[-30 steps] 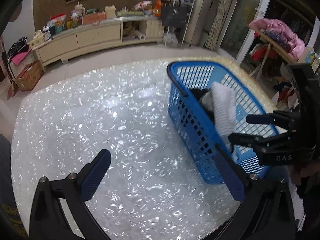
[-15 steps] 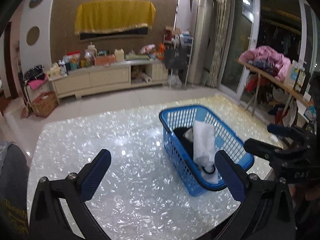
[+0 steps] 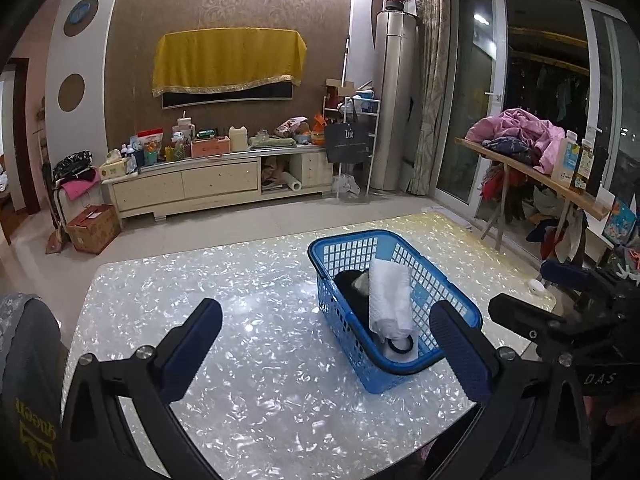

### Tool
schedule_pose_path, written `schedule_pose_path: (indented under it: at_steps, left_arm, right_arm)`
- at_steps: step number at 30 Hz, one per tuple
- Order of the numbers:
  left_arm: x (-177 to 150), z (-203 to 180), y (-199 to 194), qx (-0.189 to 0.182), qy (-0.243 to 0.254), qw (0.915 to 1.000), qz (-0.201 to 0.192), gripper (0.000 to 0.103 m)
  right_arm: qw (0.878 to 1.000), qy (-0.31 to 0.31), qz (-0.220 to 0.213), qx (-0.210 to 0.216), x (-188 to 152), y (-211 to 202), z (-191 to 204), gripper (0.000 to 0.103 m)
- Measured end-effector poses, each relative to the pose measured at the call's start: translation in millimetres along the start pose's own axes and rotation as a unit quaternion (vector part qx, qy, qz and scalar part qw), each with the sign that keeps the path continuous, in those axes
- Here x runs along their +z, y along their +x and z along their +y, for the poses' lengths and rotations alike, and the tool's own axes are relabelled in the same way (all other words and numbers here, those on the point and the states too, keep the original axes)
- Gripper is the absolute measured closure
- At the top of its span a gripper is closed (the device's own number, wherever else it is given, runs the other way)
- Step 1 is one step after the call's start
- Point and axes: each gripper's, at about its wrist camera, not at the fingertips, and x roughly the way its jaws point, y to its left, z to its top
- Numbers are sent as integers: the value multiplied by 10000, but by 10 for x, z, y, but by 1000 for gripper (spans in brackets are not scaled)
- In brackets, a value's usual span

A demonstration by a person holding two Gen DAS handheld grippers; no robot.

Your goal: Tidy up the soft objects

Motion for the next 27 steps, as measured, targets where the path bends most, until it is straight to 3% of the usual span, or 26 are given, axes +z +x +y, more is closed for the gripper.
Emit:
schedule_pose_path:
  at_steps: [27]
  left_arm:
    - [-64, 10, -11, 114, -33, 9998, 150, 0]
  right_arm:
    - [10000, -53, 16, 17, -44, -76, 58, 0]
